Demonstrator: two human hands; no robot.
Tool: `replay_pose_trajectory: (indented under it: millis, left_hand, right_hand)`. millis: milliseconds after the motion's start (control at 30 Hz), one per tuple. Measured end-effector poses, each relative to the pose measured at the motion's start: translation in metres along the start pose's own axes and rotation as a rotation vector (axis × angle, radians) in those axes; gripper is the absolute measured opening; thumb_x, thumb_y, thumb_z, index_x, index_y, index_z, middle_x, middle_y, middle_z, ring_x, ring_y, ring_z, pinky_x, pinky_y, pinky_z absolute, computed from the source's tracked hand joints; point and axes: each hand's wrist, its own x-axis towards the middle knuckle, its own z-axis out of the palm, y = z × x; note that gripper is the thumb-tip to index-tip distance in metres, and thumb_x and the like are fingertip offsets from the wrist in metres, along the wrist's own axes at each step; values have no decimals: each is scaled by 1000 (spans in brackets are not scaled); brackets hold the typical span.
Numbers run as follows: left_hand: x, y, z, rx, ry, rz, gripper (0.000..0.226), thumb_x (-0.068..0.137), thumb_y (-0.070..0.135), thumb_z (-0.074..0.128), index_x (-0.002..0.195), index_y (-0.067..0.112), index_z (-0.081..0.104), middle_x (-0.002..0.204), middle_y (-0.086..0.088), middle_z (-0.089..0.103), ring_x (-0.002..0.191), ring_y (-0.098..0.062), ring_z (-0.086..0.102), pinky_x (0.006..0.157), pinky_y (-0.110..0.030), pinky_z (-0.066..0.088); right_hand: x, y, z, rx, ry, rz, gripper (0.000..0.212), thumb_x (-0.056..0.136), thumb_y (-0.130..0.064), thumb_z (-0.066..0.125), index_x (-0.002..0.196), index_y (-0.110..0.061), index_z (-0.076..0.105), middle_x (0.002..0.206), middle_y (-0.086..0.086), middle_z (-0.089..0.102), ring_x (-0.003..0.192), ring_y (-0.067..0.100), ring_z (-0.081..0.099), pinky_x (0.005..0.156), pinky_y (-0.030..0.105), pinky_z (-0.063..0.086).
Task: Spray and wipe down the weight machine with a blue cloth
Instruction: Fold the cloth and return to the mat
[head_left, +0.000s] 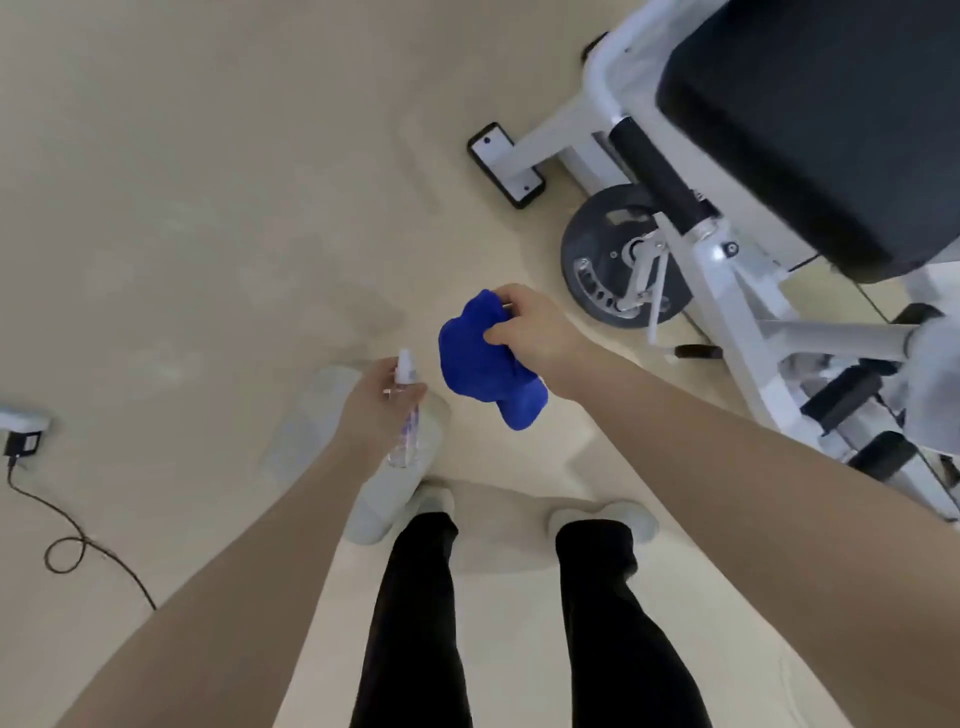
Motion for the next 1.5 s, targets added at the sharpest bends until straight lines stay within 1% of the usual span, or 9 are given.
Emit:
replay_pose_trajectory:
  millis: [200, 367, 667, 800, 967, 1100, 1233, 1333, 1500]
  left_hand:
    - [80, -124, -22, 127, 142, -71, 19, 85, 16, 59, 104, 20, 55, 78, 3, 58, 71, -17, 55, 63, -27, 42]
    - [133, -208, -30, 299, 211, -80, 37, 86, 23, 62, 122, 16, 55, 107, -9, 60, 97, -28, 57, 79, -41, 50]
    - [162, -247, -24, 592, 321, -34, 63, 86, 26, 63, 138, 8, 34, 132, -16, 39, 115, -33, 40, 80, -38, 36]
    - [137, -234, -31, 678, 251, -55, 71, 85, 28, 65, 141, 6, 28, 144, -17, 29, 125, -34, 33, 97, -41, 34]
    - [86, -162, -32, 598, 81, 17, 42, 93, 22, 51, 133, 9, 45, 137, -11, 42, 120, -28, 43, 101, -37, 36]
    - [23, -52, -17, 368, -195, 217, 28, 98, 18, 42, 123, 15, 54, 118, -2, 60, 97, -17, 56, 89, 0, 23]
    - [-50, 62, 6, 155, -436, 423, 33, 101, 21, 35, 129, 29, 51, 128, 14, 54, 118, -2, 49, 99, -17, 35]
    - [-122, 131, 41, 200, -766, 502, 29, 99, 28, 40, 118, 47, 51, 123, 26, 53, 113, 12, 48, 96, -15, 38]
    - [-216, 176, 121, 486, -1110, 612, 45, 82, 14, 69, 108, 47, 50, 106, 14, 64, 94, -3, 63, 79, -20, 53]
  right_hand:
    - [99, 71, 79, -283, -69, 83, 35, 84, 6, 44, 114, -13, 51, 102, 9, 57, 87, 22, 52, 74, 33, 44]
    - [151, 121, 113, -341, -111, 109, 35, 83, 9, 40, 106, -15, 50, 102, 10, 56, 87, 24, 51, 72, 32, 41]
    - [158, 150, 125, -284, -99, 114, 31, 82, 7, 46, 100, -17, 51, 101, 4, 58, 86, 23, 53, 66, 31, 44]
    - [124, 137, 110, -271, -89, 111, 30, 81, 7, 47, 100, -15, 52, 96, 4, 58, 81, 23, 52, 67, 36, 43]
    - [54, 91, 69, -237, -60, 85, 21, 85, 2, 51, 100, -12, 53, 83, -2, 57, 66, 13, 51, 54, 22, 42]
    - [-30, 38, 23, -209, -59, 23, 9, 85, -4, 57, 94, -8, 58, 71, -7, 58, 60, 13, 51, 52, 25, 40]
    - [-127, 1, -24, -192, -57, -3, 13, 85, -4, 60, 89, -17, 60, 61, -18, 57, 45, 5, 44, 45, 20, 31]
    - [-211, -3, -62, -184, 55, -53, 17, 84, -7, 64, 84, -24, 61, 84, -11, 57, 73, 9, 59, 46, 9, 34]
    - [-329, 27, -122, -76, 383, -52, 11, 85, -6, 62, 89, -16, 59, 75, -9, 60, 61, 1, 55, 46, 9, 39]
